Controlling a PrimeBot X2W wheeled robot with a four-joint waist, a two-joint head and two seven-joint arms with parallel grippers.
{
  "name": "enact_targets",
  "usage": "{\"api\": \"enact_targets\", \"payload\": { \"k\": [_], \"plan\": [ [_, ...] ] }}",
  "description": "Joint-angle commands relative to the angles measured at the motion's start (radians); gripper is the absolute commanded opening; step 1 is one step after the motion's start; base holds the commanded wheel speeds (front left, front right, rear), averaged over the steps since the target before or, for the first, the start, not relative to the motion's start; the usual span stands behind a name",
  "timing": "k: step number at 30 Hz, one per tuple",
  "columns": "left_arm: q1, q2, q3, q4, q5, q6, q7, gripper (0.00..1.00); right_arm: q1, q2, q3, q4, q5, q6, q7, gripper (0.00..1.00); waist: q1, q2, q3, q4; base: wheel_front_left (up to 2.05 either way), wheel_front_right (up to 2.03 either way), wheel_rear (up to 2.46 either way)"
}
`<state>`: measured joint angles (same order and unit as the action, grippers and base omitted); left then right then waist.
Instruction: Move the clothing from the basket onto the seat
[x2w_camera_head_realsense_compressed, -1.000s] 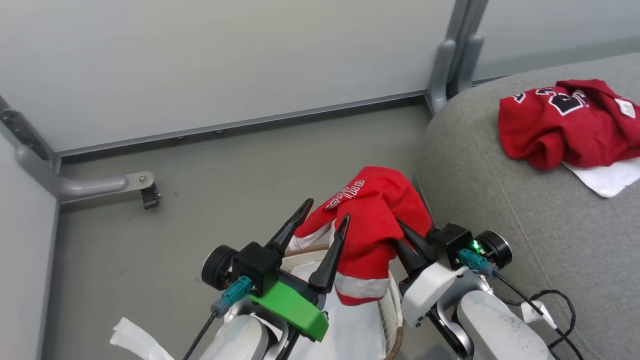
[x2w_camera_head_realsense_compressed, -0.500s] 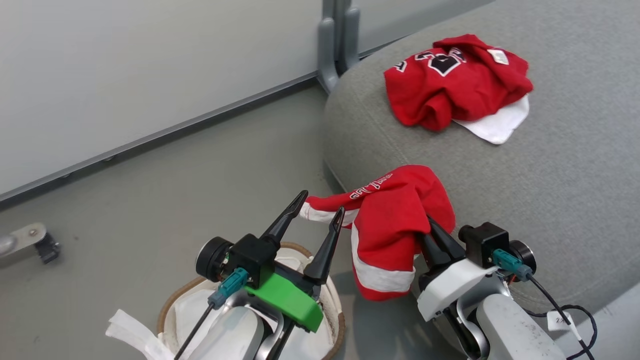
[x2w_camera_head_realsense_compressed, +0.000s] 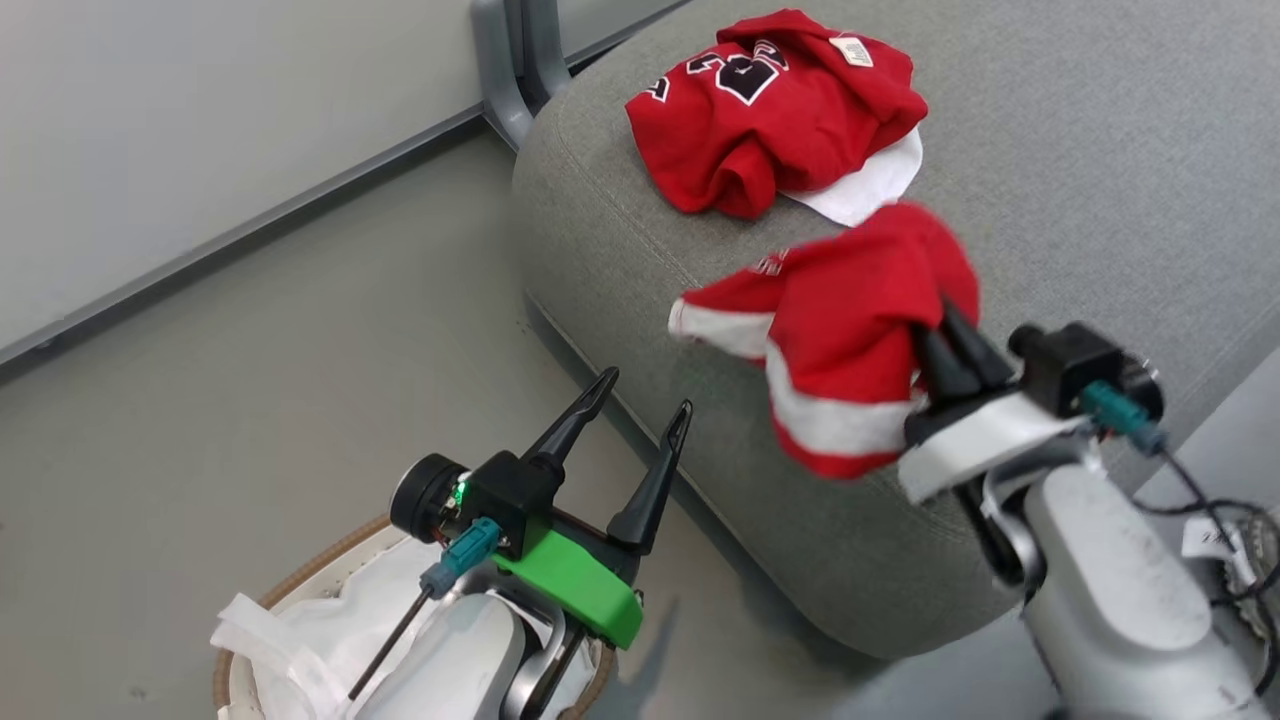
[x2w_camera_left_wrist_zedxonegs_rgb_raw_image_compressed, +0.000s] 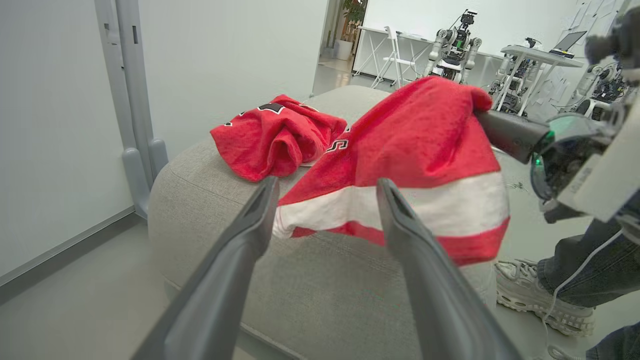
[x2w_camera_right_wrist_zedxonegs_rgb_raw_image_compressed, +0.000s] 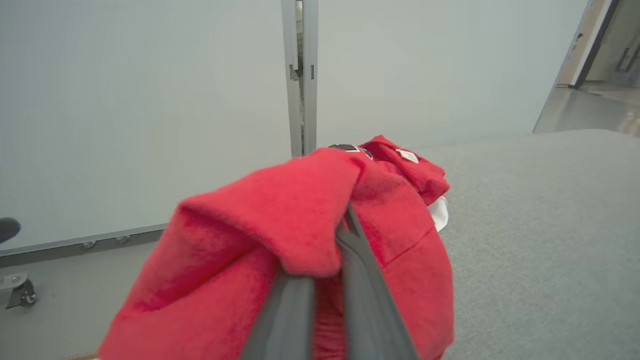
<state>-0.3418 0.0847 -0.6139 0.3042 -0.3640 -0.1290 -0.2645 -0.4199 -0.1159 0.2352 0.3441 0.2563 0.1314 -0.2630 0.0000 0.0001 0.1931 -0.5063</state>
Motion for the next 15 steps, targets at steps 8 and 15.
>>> {"api": "enact_targets", "payload": {
  "k": [8,15],
  "plan": [
    [-0.092,0.046,-0.042,0.011,0.012,-0.003,0.000,1.00,-0.283,-0.124,-0.097,-0.009,-0.053,-0.001,-0.002,0.00,0.0000,-0.0001,0.175,0.057,0.00,0.00,0.00],
    [-0.163,0.053,-0.076,-0.002,0.017,-0.003,0.001,1.00,-0.465,-0.191,-0.166,0.064,-0.109,-0.001,-0.002,0.00,0.0000,-0.0001,0.278,0.126,0.00,0.00,0.00]
  ]
}}
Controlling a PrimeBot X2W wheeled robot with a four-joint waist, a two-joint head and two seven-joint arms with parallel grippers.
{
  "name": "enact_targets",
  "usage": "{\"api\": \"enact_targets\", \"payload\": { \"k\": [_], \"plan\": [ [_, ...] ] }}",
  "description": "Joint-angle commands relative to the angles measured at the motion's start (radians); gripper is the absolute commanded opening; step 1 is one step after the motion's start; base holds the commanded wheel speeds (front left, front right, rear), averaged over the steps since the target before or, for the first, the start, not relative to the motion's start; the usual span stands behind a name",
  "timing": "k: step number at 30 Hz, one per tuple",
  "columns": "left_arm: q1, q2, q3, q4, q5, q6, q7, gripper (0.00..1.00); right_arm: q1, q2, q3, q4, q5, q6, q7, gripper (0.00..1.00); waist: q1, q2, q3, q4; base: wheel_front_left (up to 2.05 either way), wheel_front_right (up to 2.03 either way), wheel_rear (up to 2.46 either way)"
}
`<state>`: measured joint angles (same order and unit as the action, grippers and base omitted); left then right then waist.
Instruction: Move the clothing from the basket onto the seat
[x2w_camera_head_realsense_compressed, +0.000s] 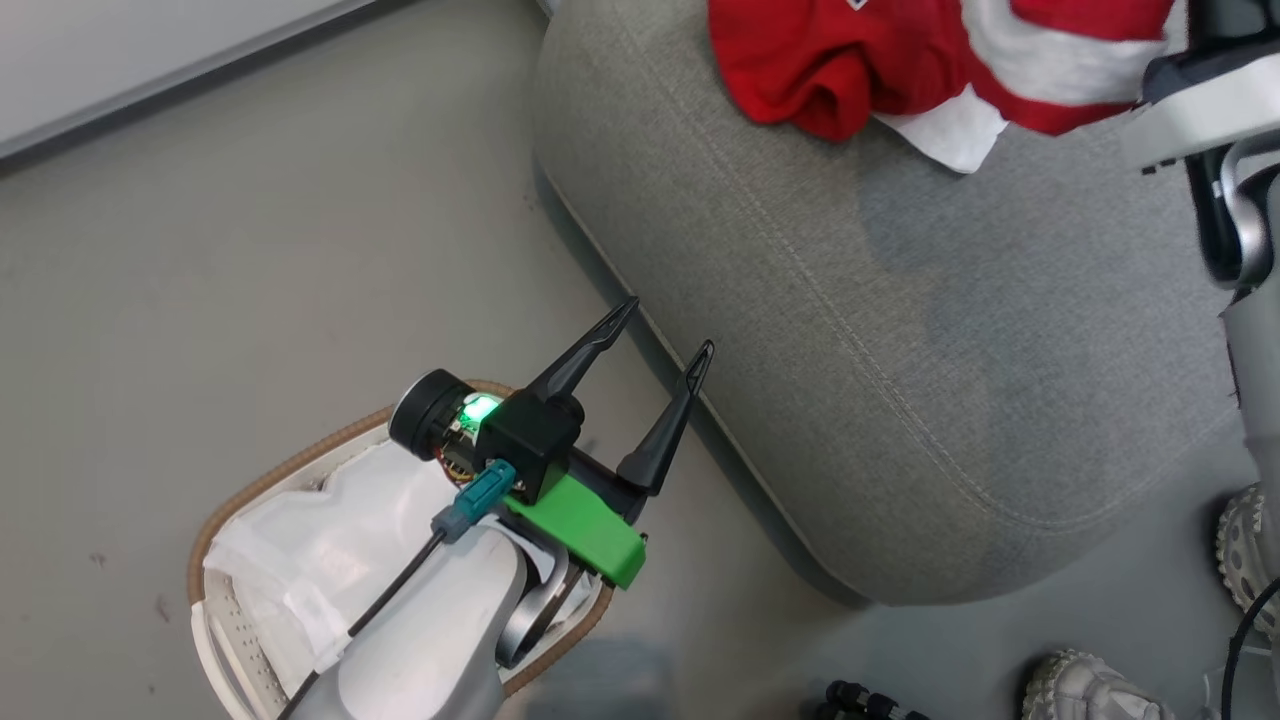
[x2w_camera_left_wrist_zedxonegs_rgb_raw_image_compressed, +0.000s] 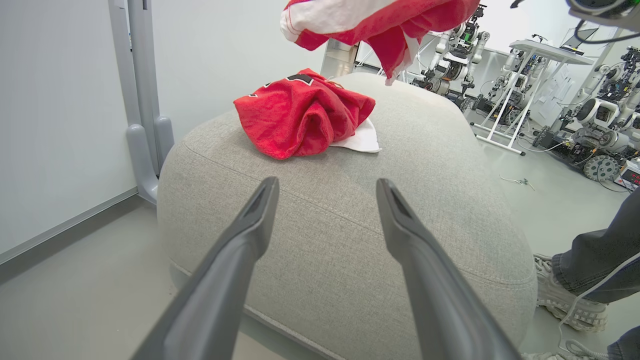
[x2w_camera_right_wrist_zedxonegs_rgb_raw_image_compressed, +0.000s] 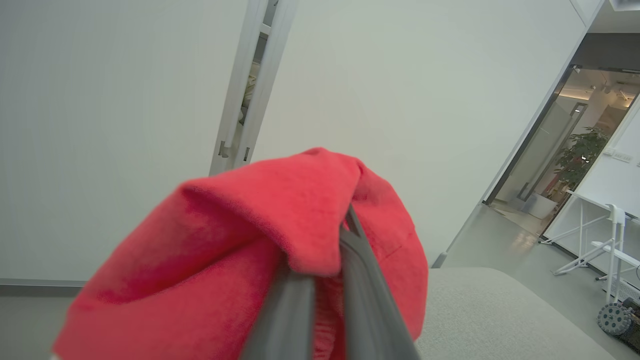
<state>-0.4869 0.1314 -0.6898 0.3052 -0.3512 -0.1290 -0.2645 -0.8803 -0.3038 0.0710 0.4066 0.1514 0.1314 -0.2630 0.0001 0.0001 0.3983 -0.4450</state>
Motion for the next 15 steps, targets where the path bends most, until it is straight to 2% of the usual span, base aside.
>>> {"api": "enact_targets", "payload": {
  "k": [1,8,11,15],
  "plan": [
    [-0.028,0.008,-0.006,-0.005,0.003,-0.003,0.001,1.00,-0.028,-0.009,-0.014,0.017,-0.018,-0.001,-0.002,0.00,-0.0001,-0.0001,0.087,0.077,0.00,0.00,0.00],
    [-0.072,0.016,-0.006,-0.007,0.010,-0.003,0.001,1.00,-0.100,-0.022,-0.142,0.181,-0.144,-0.001,-0.002,0.00,-0.0001,-0.0001,0.167,0.159,0.00,0.00,0.00],
    [-0.077,0.018,0.000,-0.002,0.012,-0.003,0.001,1.00,-0.083,-0.005,-0.199,0.242,-0.202,-0.001,-0.002,0.00,-0.0001,-0.0001,0.192,0.187,0.00,0.00,0.00],
    [-0.077,0.011,0.008,0.001,0.014,-0.003,0.001,1.00,-0.058,-0.016,-0.249,0.328,-0.253,-0.001,-0.002,0.00,-0.0001,-0.0001,0.208,0.218,0.00,0.00,0.00]
  ]
}}
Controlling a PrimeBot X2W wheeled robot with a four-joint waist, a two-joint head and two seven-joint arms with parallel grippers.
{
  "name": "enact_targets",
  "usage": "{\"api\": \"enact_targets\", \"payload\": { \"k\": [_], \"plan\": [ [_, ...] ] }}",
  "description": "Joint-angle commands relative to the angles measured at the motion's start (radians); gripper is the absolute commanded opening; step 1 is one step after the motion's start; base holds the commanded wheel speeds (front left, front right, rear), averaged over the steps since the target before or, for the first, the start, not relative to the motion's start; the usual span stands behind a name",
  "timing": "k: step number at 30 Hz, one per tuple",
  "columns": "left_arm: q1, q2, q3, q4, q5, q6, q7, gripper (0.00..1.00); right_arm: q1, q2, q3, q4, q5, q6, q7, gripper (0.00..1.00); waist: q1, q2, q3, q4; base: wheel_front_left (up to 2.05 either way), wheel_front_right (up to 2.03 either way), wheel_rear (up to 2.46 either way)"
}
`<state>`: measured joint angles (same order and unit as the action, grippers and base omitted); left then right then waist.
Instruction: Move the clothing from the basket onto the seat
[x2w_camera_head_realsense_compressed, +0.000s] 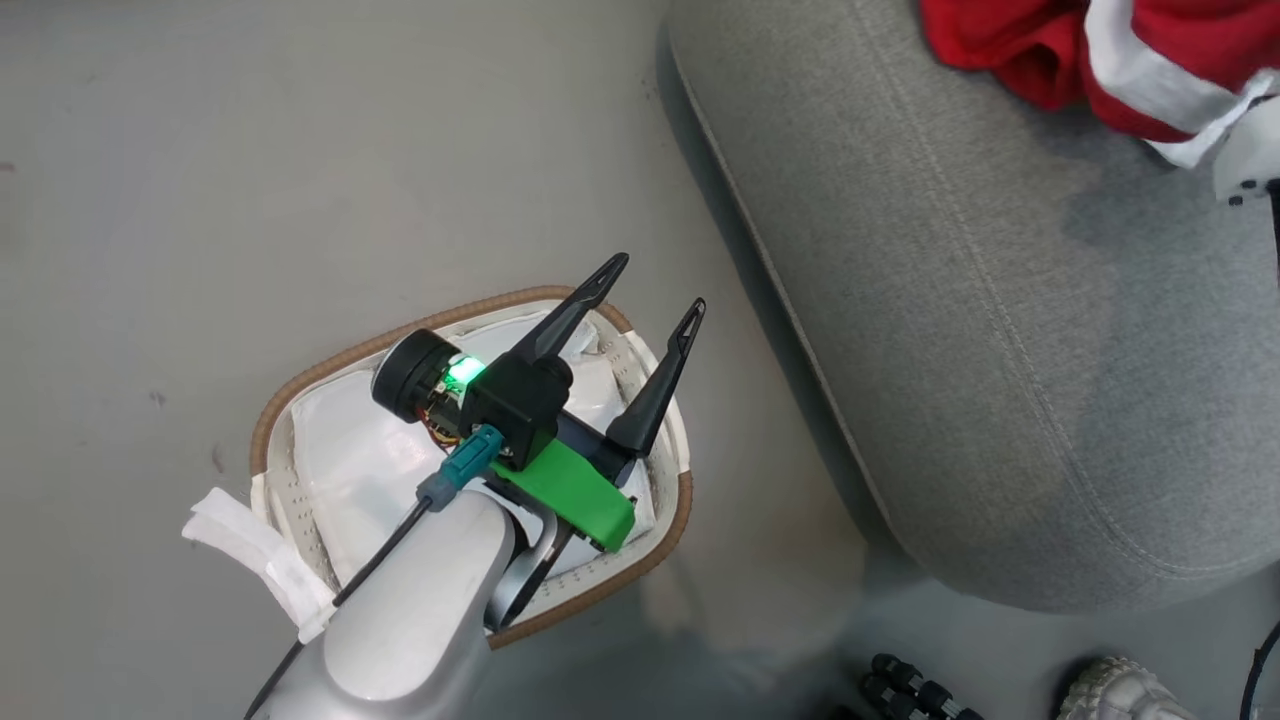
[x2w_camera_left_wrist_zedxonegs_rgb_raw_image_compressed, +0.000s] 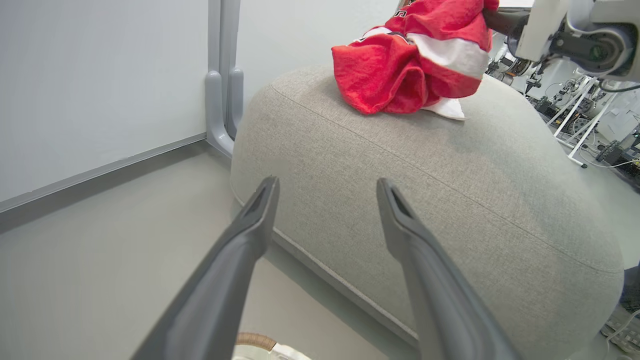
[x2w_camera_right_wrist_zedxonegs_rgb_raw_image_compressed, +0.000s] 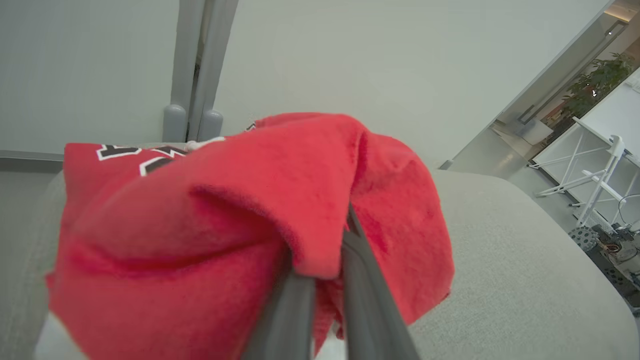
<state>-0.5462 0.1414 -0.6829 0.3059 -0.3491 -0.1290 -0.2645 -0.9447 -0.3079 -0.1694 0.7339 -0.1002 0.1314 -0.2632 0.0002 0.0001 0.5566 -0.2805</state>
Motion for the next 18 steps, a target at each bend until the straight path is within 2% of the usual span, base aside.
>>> {"api": "enact_targets", "payload": {
  "k": [1,3,4,5,6,13,18],
  "plan": [
    [-0.017,0.001,0.003,0.001,0.013,-0.003,0.001,1.00,0.013,-0.012,-0.024,0.024,-0.011,-0.001,-0.002,0.00,-0.0002,-0.0001,0.051,0.057,0.00,0.00,0.00],
    [-0.015,0.000,0.008,0.002,0.013,-0.003,0.001,1.00,0.022,-0.009,-0.053,0.056,-0.014,-0.001,-0.002,0.00,-0.0002,-0.0001,0.048,0.063,0.00,0.00,0.00],
    [-0.014,-0.002,0.012,0.003,0.012,-0.003,0.001,1.00,0.022,-0.007,-0.070,0.062,-0.005,-0.001,-0.002,0.27,-0.0002,-0.0001,0.045,0.065,0.00,0.00,0.00],
    [-0.012,-0.005,0.016,0.003,0.010,-0.003,0.001,1.00,0.027,-0.005,-0.087,0.062,0.005,-0.001,-0.002,0.80,-0.0002,-0.0001,0.038,0.066,0.00,0.00,0.00],
    [-0.009,-0.007,0.020,0.004,0.008,-0.003,0.001,1.00,0.035,-0.001,-0.094,0.062,0.011,-0.001,-0.002,1.00,-0.0002,-0.0001,0.032,0.067,0.00,0.00,0.00],
    [0.034,-0.015,0.057,0.014,-0.006,-0.003,0.001,1.00,0.121,0.008,-0.109,0.032,0.061,-0.001,-0.002,1.00,-0.0002,-0.0001,-0.045,0.053,0.00,0.00,0.00],
    [0.085,-0.021,0.099,0.023,-0.014,-0.003,0.001,1.00,0.229,0.024,-0.081,-0.020,0.093,-0.001,-0.002,1.00,-0.0002,-0.0001,-0.126,0.043,0.00,0.00,0.00]
  ]
}}
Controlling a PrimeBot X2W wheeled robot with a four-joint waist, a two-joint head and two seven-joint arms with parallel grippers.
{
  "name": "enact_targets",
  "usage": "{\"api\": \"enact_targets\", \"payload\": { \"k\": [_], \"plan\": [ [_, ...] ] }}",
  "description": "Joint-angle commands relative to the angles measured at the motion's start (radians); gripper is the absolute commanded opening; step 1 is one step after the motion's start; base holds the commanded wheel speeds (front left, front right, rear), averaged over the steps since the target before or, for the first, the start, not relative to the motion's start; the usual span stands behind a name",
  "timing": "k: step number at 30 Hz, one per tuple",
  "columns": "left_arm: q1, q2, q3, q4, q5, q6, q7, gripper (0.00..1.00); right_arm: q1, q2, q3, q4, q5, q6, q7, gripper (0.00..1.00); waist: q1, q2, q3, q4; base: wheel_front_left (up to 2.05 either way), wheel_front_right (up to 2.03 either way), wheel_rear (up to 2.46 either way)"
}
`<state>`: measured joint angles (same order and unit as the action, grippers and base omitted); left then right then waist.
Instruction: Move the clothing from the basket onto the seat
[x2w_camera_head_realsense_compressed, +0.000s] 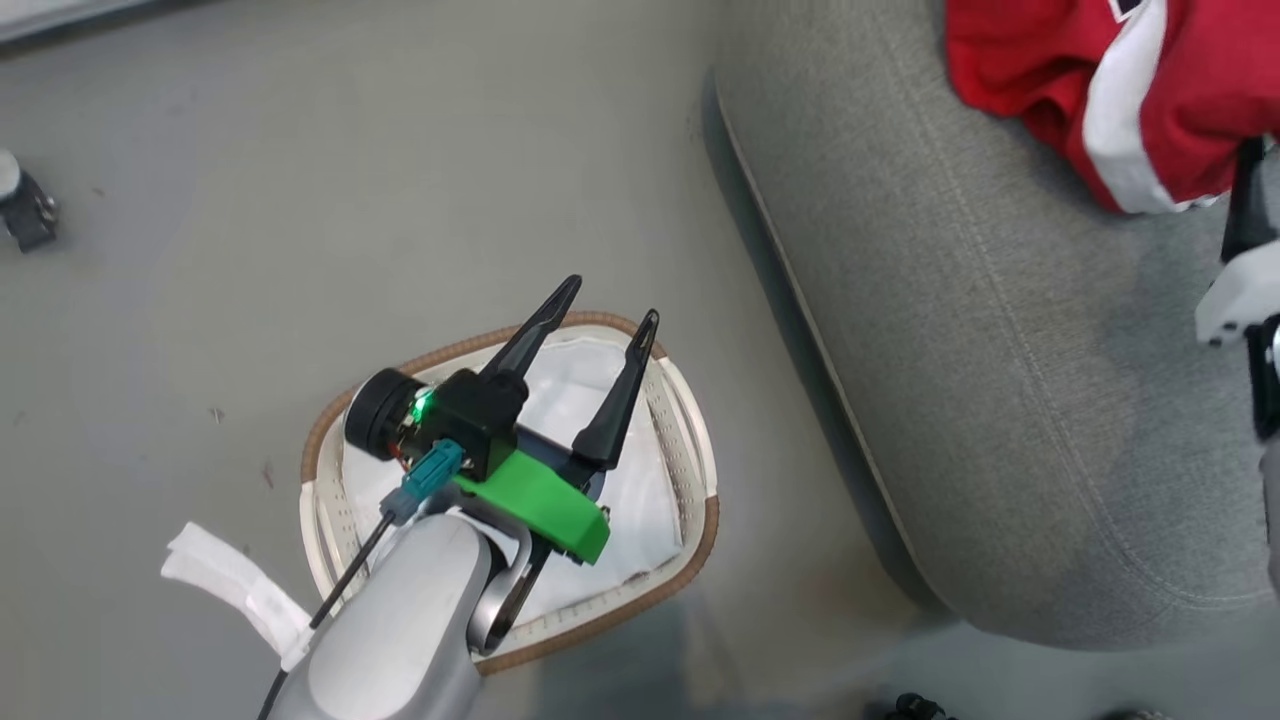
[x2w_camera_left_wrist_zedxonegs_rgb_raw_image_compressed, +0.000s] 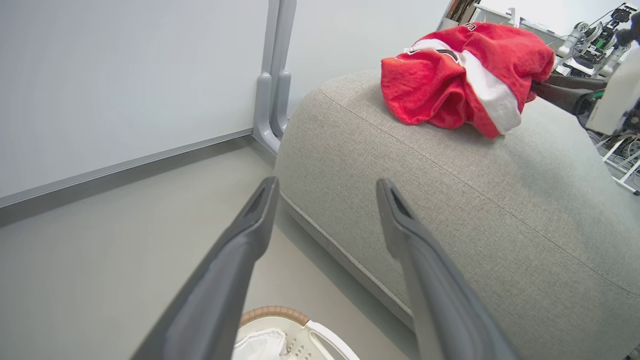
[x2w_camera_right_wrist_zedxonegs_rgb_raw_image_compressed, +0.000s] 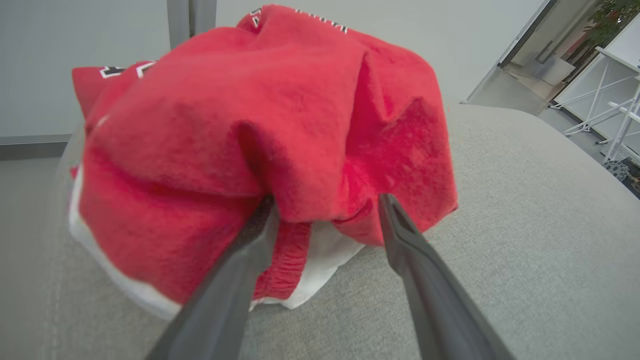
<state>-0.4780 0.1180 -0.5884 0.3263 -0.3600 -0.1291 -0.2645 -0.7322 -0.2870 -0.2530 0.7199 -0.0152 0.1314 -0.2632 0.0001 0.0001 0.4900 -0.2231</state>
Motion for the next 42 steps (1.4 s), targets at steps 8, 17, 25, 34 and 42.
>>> {"api": "enact_targets", "payload": {
  "k": [8,17,25,34,42],
  "plan": [
    [0.125,-0.015,0.106,-0.001,0.014,-0.003,0.001,1.00,0.202,0.032,0.087,-0.123,0.086,-0.001,-0.002,1.00,-0.0001,-0.0001,-0.174,0.000,0.00,0.00,0.00],
    [0.214,-0.040,0.252,-0.012,0.073,-0.003,0.001,1.00,0.309,0.108,0.197,-0.276,0.182,-0.001,-0.002,1.00,-0.0001,-0.0001,-0.246,0.078,0.00,0.00,0.00],
    [0.276,-0.062,0.418,-0.019,0.146,0.004,0.001,1.00,0.331,0.174,0.266,-0.330,0.205,-0.001,-0.002,1.00,-0.0001,-0.0001,-0.284,0.173,0.00,0.00,0.00],
    [0.335,-0.067,0.505,-0.005,0.143,0.036,0.001,1.00,0.406,0.219,0.254,-0.338,0.195,-0.001,-0.002,1.00,-0.0001,-0.0001,-0.331,0.236,0.00,0.00,0.00],
    [0.400,-0.067,0.535,-0.007,0.124,0.046,0.001,1.00,0.480,0.229,0.255,-0.333,0.180,-0.001,-0.002,1.00,-0.0001,-0.0001,-0.381,0.253,0.00,0.00,0.00]
  ]
}}
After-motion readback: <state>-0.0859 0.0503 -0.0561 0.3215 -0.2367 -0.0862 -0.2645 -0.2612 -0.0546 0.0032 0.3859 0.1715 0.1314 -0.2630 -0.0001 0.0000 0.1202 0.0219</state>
